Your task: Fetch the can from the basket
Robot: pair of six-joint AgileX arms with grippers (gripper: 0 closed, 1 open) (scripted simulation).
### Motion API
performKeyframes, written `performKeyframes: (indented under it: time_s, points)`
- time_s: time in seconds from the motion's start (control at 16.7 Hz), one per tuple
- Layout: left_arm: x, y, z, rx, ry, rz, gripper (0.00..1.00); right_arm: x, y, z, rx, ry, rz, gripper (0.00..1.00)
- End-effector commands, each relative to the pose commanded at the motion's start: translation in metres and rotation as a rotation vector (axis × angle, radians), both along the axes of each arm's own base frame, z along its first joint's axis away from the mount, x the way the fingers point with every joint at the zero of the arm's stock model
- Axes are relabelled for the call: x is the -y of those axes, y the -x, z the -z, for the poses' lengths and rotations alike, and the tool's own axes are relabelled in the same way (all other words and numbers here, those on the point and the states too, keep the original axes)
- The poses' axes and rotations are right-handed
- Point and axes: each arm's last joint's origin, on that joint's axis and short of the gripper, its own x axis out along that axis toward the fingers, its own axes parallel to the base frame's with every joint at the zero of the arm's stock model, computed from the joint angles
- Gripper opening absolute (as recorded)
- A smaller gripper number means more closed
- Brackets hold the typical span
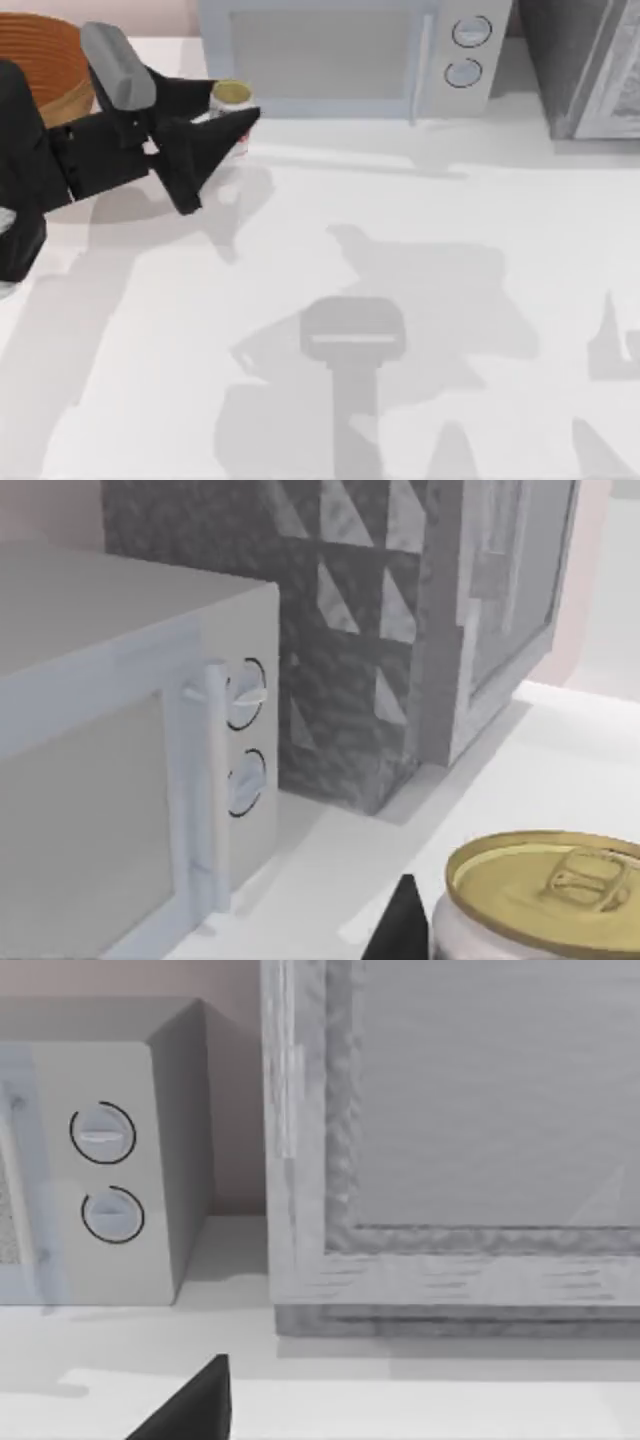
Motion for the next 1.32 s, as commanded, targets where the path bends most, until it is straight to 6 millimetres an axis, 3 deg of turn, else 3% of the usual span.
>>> performKeyframes:
  time_s: [0.24, 0.42, 0.6, 0.72, 1.02, 1.32]
  points:
    - [0.025, -0.038, 0.067, 0.009, 0.004, 0.239, 0.0, 0.0, 0.0, 0.0, 0.0, 0.0, 0.0, 1.0]
    - [0.038, -0.049, 0.114, 0.019, 0.006, 0.377, 0.0, 0.0, 0.0, 0.0, 0.0, 0.0, 0.0, 1.0]
    - [0.046, -0.051, 0.147, 0.029, 0.007, 0.468, 0.0, 0.0, 0.0, 0.0, 0.0, 0.0, 0.0, 1.0]
    - [0.048, -0.051, 0.157, 0.032, 0.008, 0.495, 0.0, 0.0, 0.0, 0.0, 0.0, 0.0, 0.0, 1.0]
    - [0.048, -0.051, 0.158, 0.033, 0.008, 0.498, 0.0, 0.0, 0.0, 0.0, 0.0, 0.0, 0.0, 1.0]
    - [0.048, -0.051, 0.158, 0.033, 0.008, 0.498, 0.38, 0.0, 0.0, 0.0, 0.0, 0.0, 0.0, 1.0]
